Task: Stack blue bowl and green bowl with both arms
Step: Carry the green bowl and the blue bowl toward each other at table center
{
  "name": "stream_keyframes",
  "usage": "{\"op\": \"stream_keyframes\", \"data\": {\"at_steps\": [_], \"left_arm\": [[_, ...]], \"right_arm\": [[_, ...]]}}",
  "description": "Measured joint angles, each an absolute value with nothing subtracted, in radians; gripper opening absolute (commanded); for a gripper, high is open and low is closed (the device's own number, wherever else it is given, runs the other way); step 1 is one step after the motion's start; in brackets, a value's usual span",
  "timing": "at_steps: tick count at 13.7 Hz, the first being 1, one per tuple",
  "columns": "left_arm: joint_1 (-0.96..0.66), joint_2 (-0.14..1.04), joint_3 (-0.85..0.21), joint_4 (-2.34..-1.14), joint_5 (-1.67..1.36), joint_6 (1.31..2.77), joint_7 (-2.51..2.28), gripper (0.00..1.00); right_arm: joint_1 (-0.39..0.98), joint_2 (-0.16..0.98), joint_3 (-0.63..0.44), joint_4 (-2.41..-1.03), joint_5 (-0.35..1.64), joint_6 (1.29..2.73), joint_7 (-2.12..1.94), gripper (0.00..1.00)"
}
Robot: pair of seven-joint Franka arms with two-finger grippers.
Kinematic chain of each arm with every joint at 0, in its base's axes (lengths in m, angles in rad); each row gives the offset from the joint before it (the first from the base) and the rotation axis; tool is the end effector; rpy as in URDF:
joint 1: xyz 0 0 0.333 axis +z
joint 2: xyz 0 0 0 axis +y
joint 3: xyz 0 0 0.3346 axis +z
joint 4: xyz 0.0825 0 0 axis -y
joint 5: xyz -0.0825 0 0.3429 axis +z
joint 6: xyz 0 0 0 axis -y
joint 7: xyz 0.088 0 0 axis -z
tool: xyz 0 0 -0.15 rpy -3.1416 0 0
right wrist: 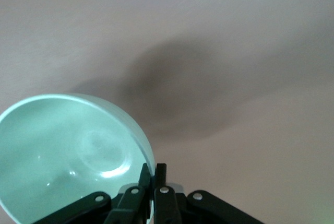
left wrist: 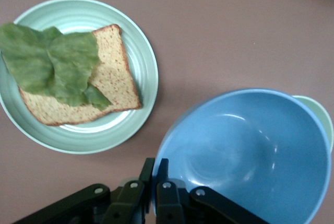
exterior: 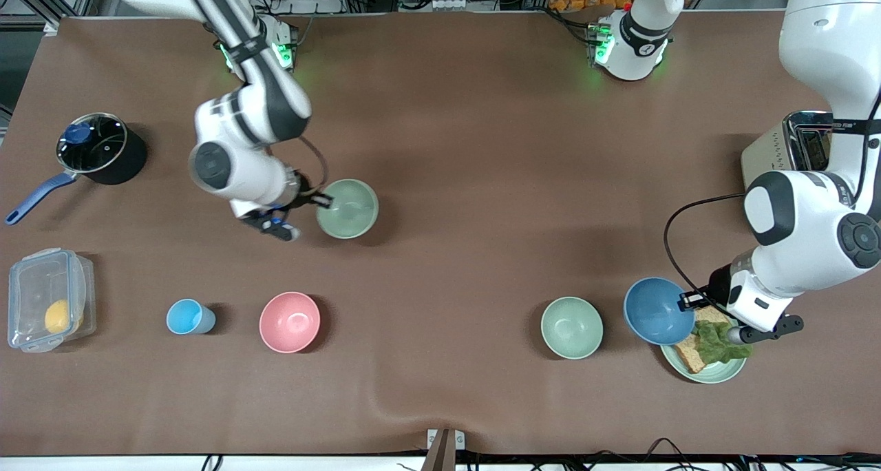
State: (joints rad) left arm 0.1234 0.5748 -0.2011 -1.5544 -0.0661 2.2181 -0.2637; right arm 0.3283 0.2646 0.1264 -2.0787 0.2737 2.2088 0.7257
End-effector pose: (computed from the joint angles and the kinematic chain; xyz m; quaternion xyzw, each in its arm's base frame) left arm 0.6859 -0.0372 0.3227 0.9871 0.1292 0.0348 0.0880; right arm 0.4769 0.2523 0.2972 -0.9653 0.2218 0.1225 0.0629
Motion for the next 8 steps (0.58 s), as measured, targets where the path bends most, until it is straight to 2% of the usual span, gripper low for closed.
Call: {"op": "stream_keyframes", "data": {"at_steps": [4,8], "left_arm": [[0.067,0.575,-0.223,-1.559,-0.066,2.160,-0.426,0.00],[-0.005,0.535,-0.239,-1.602,-0.066,2.126,-0.637,0.00]], "right_arm": [[0.496,0.299,0.126,-2.092,0.275,2.384,0.960,0.00],[0.584,0.370,0.126,-2.093,0.275,2.504,1.071,0.00]]}}
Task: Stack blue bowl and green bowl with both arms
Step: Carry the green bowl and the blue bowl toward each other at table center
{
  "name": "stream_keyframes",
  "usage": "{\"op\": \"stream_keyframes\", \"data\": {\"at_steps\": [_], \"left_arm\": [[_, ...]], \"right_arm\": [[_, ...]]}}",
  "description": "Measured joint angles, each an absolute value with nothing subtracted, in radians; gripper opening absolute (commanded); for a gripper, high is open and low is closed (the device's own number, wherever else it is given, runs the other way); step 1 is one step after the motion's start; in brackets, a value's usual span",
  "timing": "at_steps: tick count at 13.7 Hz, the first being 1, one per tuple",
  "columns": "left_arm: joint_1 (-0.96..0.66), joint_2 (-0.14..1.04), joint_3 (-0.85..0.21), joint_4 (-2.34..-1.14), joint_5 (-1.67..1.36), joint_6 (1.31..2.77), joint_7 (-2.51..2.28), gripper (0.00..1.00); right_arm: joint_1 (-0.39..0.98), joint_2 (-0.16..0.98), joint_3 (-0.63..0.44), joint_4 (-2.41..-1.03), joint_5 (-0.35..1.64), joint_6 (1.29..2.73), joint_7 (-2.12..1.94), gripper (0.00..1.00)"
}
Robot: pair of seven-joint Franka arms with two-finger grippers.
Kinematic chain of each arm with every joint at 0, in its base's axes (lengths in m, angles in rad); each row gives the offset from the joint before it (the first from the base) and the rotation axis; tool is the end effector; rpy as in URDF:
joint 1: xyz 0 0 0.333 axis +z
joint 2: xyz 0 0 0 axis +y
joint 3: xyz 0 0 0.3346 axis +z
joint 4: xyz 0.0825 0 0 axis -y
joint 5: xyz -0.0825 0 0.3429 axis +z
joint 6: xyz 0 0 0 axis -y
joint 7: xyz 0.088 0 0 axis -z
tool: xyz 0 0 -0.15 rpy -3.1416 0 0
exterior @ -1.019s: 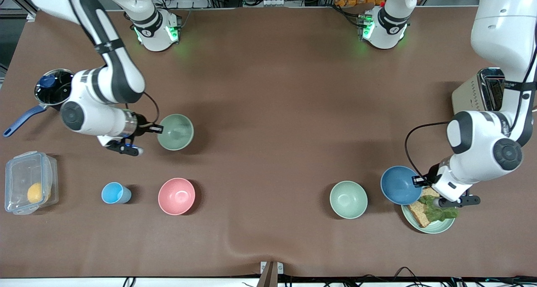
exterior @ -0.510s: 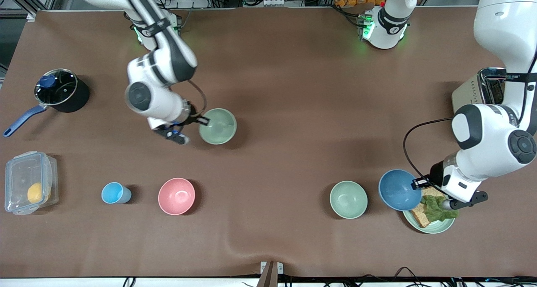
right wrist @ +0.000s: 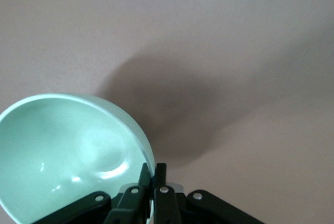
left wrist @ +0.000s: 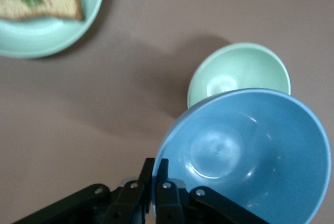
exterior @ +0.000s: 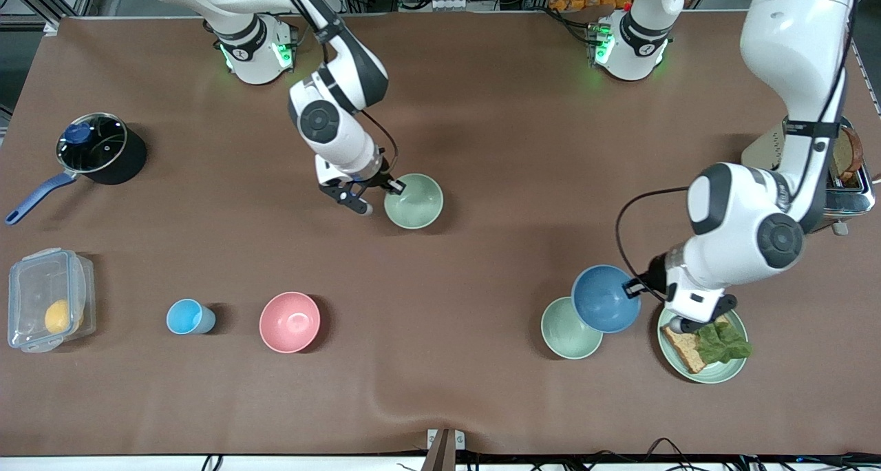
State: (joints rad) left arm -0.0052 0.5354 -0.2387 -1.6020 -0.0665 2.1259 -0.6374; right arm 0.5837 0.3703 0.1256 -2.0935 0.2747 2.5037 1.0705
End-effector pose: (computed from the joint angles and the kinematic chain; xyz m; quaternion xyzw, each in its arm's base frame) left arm 0.6457 -0.1455 0.3224 0.9697 0.2276 -0.0370 0.0805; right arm 0.4316 0.3754 0.2556 -0.9514 0.2884 0.0705 0.0817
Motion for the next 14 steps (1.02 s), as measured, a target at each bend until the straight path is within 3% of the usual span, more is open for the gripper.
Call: {"op": "stream_keyframes", "data": {"at_steps": [4,9,10,11,14], "left_arm": [[-0.010,0.450,-0.290,-1.756,-0.067,2.169,-0.674,0.00],[-0.009,0.414,-0.380,-1.771,-0.081,2.212,-0.825,0.00],[-0.009,0.406,-0.402,-1.772,-0.081,2.212,-0.870,0.00],[-0.010,0.400,-0.424,-1.773,-0.081,2.212,-0.908,0.00],[-0.011,0.395,-0.489,-1.803,-0.081,2.212,-0.976,0.00]], "right_arm": [[0.629,0.386,0.125,-2.093,0.275,2.525,1.131,0.00],[0.688,0.434,0.125,-2.094,0.275,2.624,1.181,0.00],[0.694,0.445,0.125,-2.094,0.275,2.638,1.185,0.31],[0.695,0.452,0.125,-2.094,0.275,2.640,1.188,0.99],[0.694,0.452,0.117,-2.092,0.277,2.636,1.256,1.00]]}}
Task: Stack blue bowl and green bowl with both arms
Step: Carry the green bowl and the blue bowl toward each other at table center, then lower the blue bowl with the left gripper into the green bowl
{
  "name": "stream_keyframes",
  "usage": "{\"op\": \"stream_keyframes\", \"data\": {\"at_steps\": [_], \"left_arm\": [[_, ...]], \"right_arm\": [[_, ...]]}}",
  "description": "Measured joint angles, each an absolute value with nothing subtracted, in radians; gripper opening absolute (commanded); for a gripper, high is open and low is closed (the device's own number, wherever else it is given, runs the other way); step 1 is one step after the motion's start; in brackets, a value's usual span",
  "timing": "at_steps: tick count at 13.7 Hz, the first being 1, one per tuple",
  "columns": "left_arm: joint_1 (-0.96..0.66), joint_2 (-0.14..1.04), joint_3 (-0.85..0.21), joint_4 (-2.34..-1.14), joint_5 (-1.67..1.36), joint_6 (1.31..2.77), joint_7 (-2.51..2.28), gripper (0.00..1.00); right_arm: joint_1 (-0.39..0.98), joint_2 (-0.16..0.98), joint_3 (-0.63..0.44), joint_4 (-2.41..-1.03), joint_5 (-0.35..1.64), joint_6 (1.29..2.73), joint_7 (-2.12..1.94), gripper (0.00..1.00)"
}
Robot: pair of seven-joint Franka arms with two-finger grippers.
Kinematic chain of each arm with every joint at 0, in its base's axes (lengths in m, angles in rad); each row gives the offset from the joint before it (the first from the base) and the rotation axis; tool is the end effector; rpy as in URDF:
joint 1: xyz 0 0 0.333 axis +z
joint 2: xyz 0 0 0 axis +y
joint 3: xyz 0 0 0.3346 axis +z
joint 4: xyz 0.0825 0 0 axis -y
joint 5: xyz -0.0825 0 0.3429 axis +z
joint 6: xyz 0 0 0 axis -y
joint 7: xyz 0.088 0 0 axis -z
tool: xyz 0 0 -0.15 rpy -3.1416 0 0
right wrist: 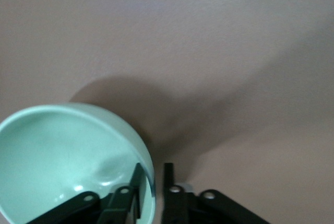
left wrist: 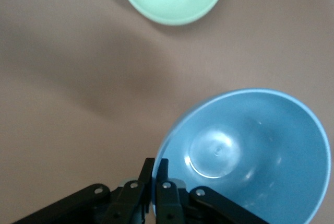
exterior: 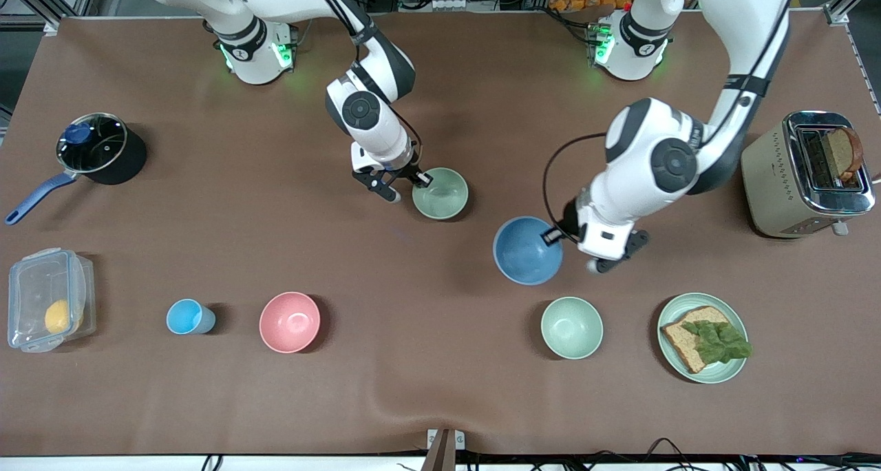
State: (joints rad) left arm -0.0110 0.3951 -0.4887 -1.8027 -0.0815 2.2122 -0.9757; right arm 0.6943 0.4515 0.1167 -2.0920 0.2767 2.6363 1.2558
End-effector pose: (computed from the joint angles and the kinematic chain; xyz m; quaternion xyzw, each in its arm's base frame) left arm 0.5537 -0.2812 0.3541 0.9532 0.2745 -0.0622 0.1102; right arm 0.4033 0.4212 0.2215 -0.9348 0.3388 0.0606 0.0883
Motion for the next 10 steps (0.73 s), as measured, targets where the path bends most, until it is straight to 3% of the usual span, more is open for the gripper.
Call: {"op": "stream_keyframes", "data": {"at_steps": [2,5,10], "left_arm": [[-0.012,0.393,-0.521,-1.825,-0.081,2.218,-1.012,0.00],[-0.024,0.392,-0.549,-1.854,-0.081,2.274,-1.067,0.00],[-0.137,0.399,-0.552,-1.947,-0.082,2.355,-1.150,0.00]], "right_arm": [[0.694,0.451,0.115,-2.087,0.277,2.621,1.297,1.00],[0.683,0.437,0.102,-2.051,0.277,2.491,1.378,1.00],[0.572,0.396,0.101,-2.022,0.331,2.342,1.392,1.00]]}}
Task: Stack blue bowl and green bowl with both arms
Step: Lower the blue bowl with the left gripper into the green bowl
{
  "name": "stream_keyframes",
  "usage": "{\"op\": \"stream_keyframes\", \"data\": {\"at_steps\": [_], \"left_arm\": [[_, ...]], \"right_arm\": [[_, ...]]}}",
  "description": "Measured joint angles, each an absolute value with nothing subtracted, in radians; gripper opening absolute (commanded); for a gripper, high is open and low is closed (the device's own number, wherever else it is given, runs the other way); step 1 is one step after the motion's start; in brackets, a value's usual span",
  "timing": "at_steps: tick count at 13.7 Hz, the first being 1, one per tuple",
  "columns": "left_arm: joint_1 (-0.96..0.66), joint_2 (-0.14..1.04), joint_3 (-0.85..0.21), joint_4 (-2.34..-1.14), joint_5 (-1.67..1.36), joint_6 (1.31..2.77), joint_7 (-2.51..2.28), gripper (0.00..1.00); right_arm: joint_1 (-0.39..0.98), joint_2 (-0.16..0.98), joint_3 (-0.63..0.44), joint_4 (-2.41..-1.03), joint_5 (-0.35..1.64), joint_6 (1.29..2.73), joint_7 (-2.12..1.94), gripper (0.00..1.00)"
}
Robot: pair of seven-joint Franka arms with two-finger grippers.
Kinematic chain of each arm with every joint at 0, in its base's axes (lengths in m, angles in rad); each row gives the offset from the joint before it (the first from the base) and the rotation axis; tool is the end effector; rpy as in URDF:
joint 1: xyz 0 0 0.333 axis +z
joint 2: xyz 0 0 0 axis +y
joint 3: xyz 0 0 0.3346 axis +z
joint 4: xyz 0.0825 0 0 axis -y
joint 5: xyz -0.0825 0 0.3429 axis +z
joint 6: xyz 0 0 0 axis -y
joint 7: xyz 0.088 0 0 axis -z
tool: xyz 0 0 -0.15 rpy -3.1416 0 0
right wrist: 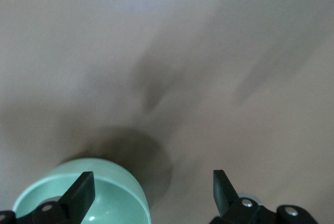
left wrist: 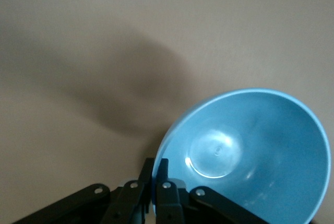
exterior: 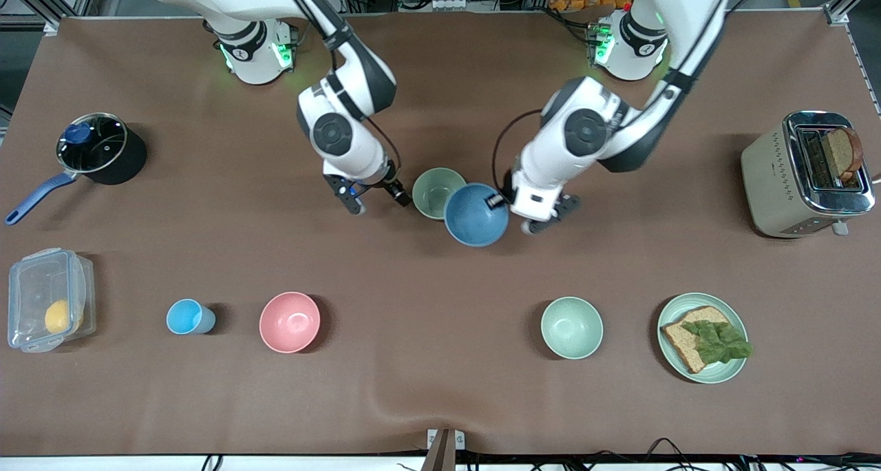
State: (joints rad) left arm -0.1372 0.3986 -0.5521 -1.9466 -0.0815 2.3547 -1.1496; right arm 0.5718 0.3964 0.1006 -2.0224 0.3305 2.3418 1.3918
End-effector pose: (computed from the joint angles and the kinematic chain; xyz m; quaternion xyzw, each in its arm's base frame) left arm 0.4718 -0.3711 0.3132 0.9525 0.2731 -0.0855 0.1044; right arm 0.4393 0.3672 0.2542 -0.8770 0.4602 0.1340 0.0348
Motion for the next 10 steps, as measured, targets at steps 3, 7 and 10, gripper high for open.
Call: {"op": "stream_keyframes", "data": {"at_steps": [3,7,10], "left_arm": [[-0.174,0.398,-0.553,-1.970,-0.081,2.356,-1.181,0.00],[-0.232,0.401,-0.552,-2.026,-0.081,2.357,-1.193,0.00],[-0.245,0.409,-0.552,-2.030,-0.081,2.358,-1.197,0.00]], "right_arm": [[0.537,0.410,0.099,-2.026,0.499,2.341,1.384,1.00],[0.510,0.470,0.097,-2.057,0.803,2.423,1.196,1.00],[0.519,0.510,0.103,-2.084,0.988,2.510,1.049,1.00]]}}
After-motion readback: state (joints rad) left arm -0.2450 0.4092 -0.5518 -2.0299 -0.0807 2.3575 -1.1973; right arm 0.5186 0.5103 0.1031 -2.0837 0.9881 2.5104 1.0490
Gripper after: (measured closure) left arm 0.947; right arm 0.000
